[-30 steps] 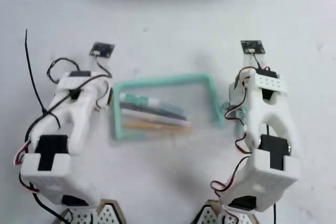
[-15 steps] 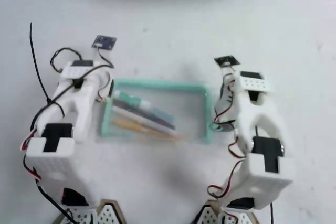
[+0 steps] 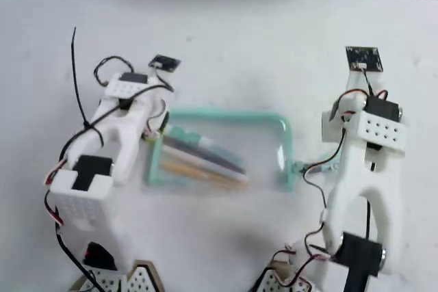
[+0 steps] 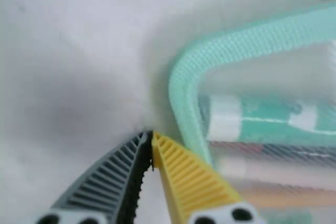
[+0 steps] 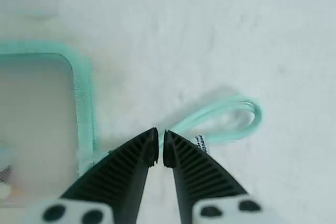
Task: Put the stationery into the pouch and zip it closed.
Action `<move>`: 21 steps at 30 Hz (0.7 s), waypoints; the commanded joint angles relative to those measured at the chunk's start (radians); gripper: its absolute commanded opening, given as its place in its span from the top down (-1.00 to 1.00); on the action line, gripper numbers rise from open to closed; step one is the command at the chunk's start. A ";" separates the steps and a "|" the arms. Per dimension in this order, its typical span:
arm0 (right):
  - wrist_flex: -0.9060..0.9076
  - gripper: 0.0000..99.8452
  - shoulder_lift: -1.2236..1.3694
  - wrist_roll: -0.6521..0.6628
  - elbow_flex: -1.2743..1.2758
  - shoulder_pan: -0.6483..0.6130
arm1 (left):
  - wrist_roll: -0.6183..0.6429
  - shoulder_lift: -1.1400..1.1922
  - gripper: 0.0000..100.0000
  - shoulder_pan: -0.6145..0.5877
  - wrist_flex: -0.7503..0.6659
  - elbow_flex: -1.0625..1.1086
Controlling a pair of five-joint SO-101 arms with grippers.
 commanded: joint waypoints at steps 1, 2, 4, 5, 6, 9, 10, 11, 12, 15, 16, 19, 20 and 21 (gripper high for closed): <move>0.018 0.97 -0.090 -0.002 -0.005 0.013 | 0.002 -0.039 0.95 -0.048 0.097 -0.077; 0.018 0.97 -0.102 -0.002 -0.006 0.013 | 0.003 -0.067 0.95 -0.090 0.135 -0.109; 0.018 0.97 -0.122 -0.002 -0.011 0.005 | 0.003 -0.140 0.95 -0.168 0.221 -0.181; 0.018 0.97 -0.133 -0.002 -0.014 -0.005 | 0.003 -0.183 0.95 -0.197 0.261 -0.216; 0.018 0.97 -0.143 -0.002 -0.020 -0.025 | 0.003 -0.231 0.95 -0.219 0.302 -0.250; 0.105 0.97 -0.177 -0.008 -0.087 -0.094 | 0.003 -0.395 0.95 -0.240 0.419 -0.350; 0.165 0.97 -0.188 -0.009 -0.137 -0.122 | 0.002 -0.461 0.95 -0.240 0.460 -0.387; 0.236 0.97 -0.199 -0.009 -0.196 -0.154 | 0.002 -0.535 0.95 -0.237 0.508 -0.422; 0.311 0.97 -0.206 -0.009 -0.267 -0.186 | 0.002 -0.611 0.95 -0.236 0.545 -0.463; 0.515 0.97 -0.228 -0.011 -0.496 -0.286 | 0.002 -0.875 0.95 -0.236 0.569 -0.548; 0.513 0.97 -0.243 -0.017 -0.545 -0.305 | 0.002 -0.963 0.95 -0.236 0.560 -0.560; 0.510 0.97 -0.332 -0.066 -0.606 -0.314 | -0.002 -1.204 0.95 -0.234 0.539 -0.560; 0.509 0.97 -0.367 -0.080 -0.608 -0.318 | -0.003 -1.270 0.95 -0.232 0.529 -0.552; 0.509 0.97 -0.401 -0.087 -0.608 -0.318 | -0.006 -1.330 0.95 -0.220 0.516 -0.534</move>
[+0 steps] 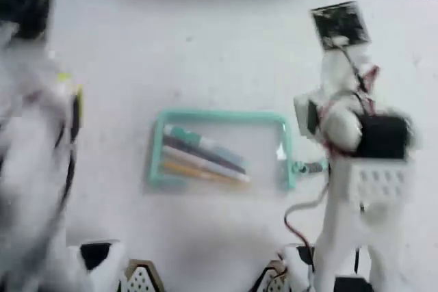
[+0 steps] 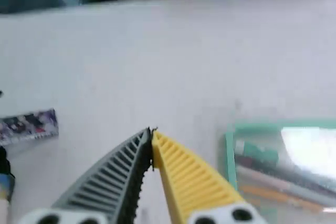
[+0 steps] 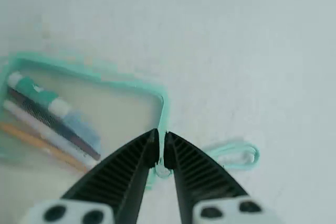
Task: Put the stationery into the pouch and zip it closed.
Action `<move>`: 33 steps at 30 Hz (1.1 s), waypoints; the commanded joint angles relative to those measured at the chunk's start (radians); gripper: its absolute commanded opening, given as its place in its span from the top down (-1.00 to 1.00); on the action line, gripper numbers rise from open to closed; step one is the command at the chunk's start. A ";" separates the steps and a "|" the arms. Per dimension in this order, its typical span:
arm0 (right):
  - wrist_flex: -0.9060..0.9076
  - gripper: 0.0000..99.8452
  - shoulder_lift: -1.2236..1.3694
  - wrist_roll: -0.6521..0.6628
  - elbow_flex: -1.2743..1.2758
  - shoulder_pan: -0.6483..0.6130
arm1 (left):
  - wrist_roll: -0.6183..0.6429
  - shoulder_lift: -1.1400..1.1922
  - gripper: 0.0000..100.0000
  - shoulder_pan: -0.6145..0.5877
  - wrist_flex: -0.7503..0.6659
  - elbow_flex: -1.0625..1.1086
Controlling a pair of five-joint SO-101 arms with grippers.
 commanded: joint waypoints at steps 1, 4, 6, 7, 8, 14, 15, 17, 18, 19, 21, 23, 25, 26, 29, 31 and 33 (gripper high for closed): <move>0.027 0.97 -0.131 -0.040 -0.057 -0.016 | -0.008 -0.268 0.95 0.021 -0.049 0.008; 0.027 0.97 -0.251 -0.044 -0.057 -0.016 | -0.008 -0.400 0.95 0.059 -0.086 0.117; 0.027 0.97 -0.348 -0.044 -0.057 -0.016 | -0.008 -0.478 0.95 0.085 -0.110 0.203; 0.027 0.97 -0.400 -0.044 -0.055 -0.016 | -0.008 -0.519 0.95 0.094 -0.120 0.242; 0.027 0.97 -0.455 -0.044 -0.055 -0.016 | -0.008 -0.565 0.95 0.102 -0.127 0.282; 0.024 0.97 -0.822 -0.037 0.040 -0.018 | -0.005 -0.911 0.95 0.113 -0.226 0.540; 0.022 0.97 -0.886 -0.037 0.069 -0.018 | -0.006 -0.981 0.95 0.113 -0.250 0.591; 0.007 0.97 -1.013 -0.037 0.144 -0.018 | -0.006 -1.122 0.95 0.111 -0.304 0.698; -0.010 0.96 -1.076 -0.037 0.187 -0.018 | -0.006 -1.162 0.95 0.105 -0.316 0.729; -0.031 0.96 -1.135 -0.037 0.235 -0.018 | -0.006 -1.159 0.95 0.107 -0.319 0.750; -0.074 0.96 -1.241 -0.037 0.338 -0.018 | -0.008 -1.116 0.95 0.107 -0.315 0.795; -0.084 0.96 -1.241 -0.037 0.397 -0.018 | -0.008 -1.112 0.95 0.111 -0.316 0.830; -0.091 0.96 -1.210 -0.037 0.460 -0.022 | -0.008 -1.124 0.95 0.107 -0.321 0.862; -0.104 0.96 -1.208 -0.037 0.500 -0.036 | -0.008 -1.125 0.95 0.107 -0.328 0.884; -0.185 0.96 -1.234 -0.035 0.644 -0.117 | -0.008 -1.125 0.95 0.107 -0.374 0.974; -0.257 0.96 -1.237 -0.035 0.730 -0.165 | -0.020 -1.125 0.95 0.107 -0.423 1.071; -0.335 0.96 -1.234 -0.035 0.824 -0.183 | -0.086 -1.125 0.95 0.111 -0.479 1.183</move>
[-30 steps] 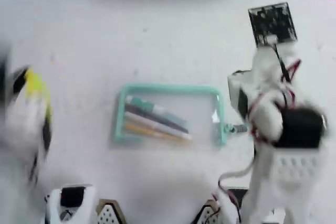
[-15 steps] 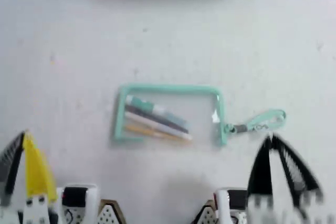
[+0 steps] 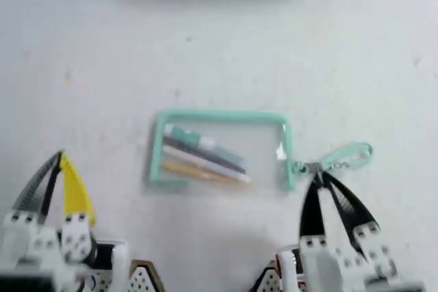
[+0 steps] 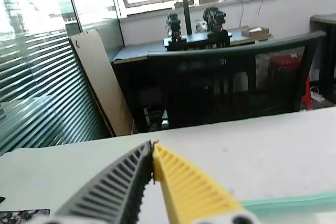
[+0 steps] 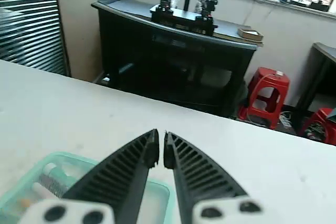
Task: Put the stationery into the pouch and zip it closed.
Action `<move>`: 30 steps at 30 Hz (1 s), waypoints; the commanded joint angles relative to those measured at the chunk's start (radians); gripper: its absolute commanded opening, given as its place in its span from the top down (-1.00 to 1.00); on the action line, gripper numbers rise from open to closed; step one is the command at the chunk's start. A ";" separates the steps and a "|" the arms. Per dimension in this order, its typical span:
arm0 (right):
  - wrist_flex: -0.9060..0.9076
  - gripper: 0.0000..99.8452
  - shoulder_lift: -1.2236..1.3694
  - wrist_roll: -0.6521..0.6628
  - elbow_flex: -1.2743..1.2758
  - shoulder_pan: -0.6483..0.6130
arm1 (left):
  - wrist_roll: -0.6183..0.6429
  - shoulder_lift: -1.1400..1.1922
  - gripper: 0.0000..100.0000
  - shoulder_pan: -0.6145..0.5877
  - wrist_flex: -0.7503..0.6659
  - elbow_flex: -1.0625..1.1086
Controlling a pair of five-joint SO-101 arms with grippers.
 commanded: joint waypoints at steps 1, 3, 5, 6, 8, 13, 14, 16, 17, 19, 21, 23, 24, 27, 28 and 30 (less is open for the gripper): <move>-0.148 0.96 -0.007 0.002 0.161 -0.030 | -0.103 0.005 0.95 0.012 -0.109 0.187; -0.234 0.96 -0.007 0.002 0.281 -0.030 | -0.172 0.005 0.95 0.010 -0.164 0.295; -0.315 0.96 -0.007 0.002 0.396 -0.030 | -0.203 0.005 0.95 0.007 -0.199 0.388; -0.358 0.96 -0.007 0.000 0.450 -0.030 | -0.199 0.005 0.95 0.005 -0.209 0.430; -0.441 0.96 -0.007 0.000 0.555 -0.030 | -0.199 0.005 0.95 0.005 -0.213 0.516; -0.593 0.96 -0.007 0.000 0.799 -0.030 | -0.198 0.005 0.95 0.010 -0.233 0.690; -0.613 0.96 -0.007 0.000 0.842 -0.030 | -0.195 0.005 0.95 0.010 -0.250 0.723; -0.657 0.96 -0.007 0.000 0.930 -0.030 | -0.144 0.005 0.95 0.007 -0.293 0.784; -0.684 0.96 -0.007 0.000 0.971 -0.030 | -0.101 0.005 0.95 0.007 -0.315 0.815; -0.736 0.96 -0.007 0.000 1.056 -0.030 | -0.029 0.005 0.95 0.015 -0.367 0.885; -0.760 0.96 0.001 0.000 1.103 -0.030 | -0.002 0.005 0.95 0.015 -0.442 0.965; -0.711 0.96 0.002 -0.002 1.099 -0.030 | -0.006 0.007 0.95 0.005 -0.460 0.987; -0.693 0.96 0.002 -0.002 1.100 -0.031 | -0.008 0.004 0.95 0.005 -0.439 0.988; -0.656 0.96 0.008 -0.002 1.100 -0.033 | -0.009 0.004 0.95 0.012 -0.382 0.990; -0.641 0.96 0.008 -0.003 1.100 -0.031 | -0.009 0.004 0.95 0.007 -0.361 0.990; -0.591 0.96 0.008 -0.005 1.100 -0.030 | -0.006 0.004 0.95 0.005 -0.304 0.990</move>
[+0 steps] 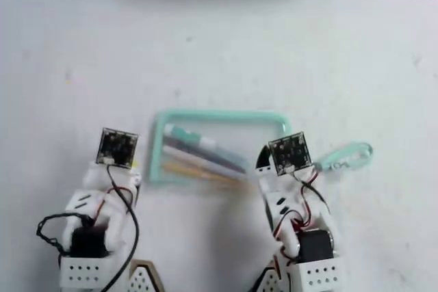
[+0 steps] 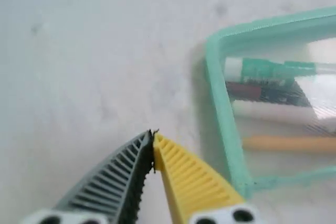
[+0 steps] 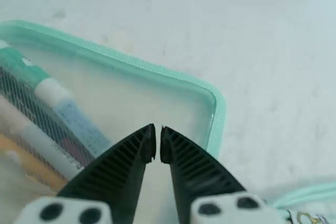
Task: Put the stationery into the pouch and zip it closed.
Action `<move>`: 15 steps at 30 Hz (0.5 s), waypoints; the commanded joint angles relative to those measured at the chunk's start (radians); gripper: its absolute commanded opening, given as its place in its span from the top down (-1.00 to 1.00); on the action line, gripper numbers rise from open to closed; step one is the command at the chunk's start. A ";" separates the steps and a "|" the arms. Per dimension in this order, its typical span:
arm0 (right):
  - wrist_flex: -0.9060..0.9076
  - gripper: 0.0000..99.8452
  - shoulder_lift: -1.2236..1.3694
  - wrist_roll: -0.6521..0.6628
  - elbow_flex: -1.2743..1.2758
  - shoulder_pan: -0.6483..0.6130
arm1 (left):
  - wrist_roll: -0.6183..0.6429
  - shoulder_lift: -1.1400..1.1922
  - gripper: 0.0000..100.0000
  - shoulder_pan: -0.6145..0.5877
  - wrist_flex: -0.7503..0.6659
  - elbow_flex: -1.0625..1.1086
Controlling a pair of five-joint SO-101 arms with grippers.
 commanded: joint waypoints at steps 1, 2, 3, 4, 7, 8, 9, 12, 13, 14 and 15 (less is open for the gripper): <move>0.090 0.96 0.004 -0.002 0.009 -0.007 | 0.014 -0.018 0.95 0.007 0.087 -0.002; 0.145 0.96 0.004 -0.002 0.009 -0.007 | 0.015 -0.018 0.95 0.007 0.121 -0.002; 0.209 0.96 0.004 -0.002 0.009 -0.007 | 0.015 -0.018 0.95 0.007 0.152 -0.002; 0.283 0.96 0.004 -0.002 0.009 -0.007 | 0.015 -0.018 0.95 0.007 0.184 -0.002; 0.450 0.97 -0.004 -0.008 0.009 -0.015 | 0.017 -0.019 0.95 0.007 0.284 -0.002; 0.437 0.97 -0.004 -0.008 0.009 -0.008 | 0.017 -0.021 0.95 0.007 0.284 -0.002; 0.437 0.97 -0.002 -0.008 0.009 -0.007 | 0.017 -0.021 0.95 0.007 0.282 -0.002; 0.437 0.97 -0.004 -0.006 0.009 -0.007 | 0.017 -0.021 0.95 0.007 0.282 -0.002; 0.437 0.97 -0.004 -0.006 0.009 -0.007 | 0.017 -0.021 0.95 0.010 0.282 -0.002; 0.437 0.97 -0.004 -0.006 0.009 -0.007 | 0.017 -0.021 0.95 0.012 0.282 -0.002; 0.437 0.97 -0.004 -0.006 0.009 -0.007 | 0.017 -0.021 0.95 0.012 0.282 -0.002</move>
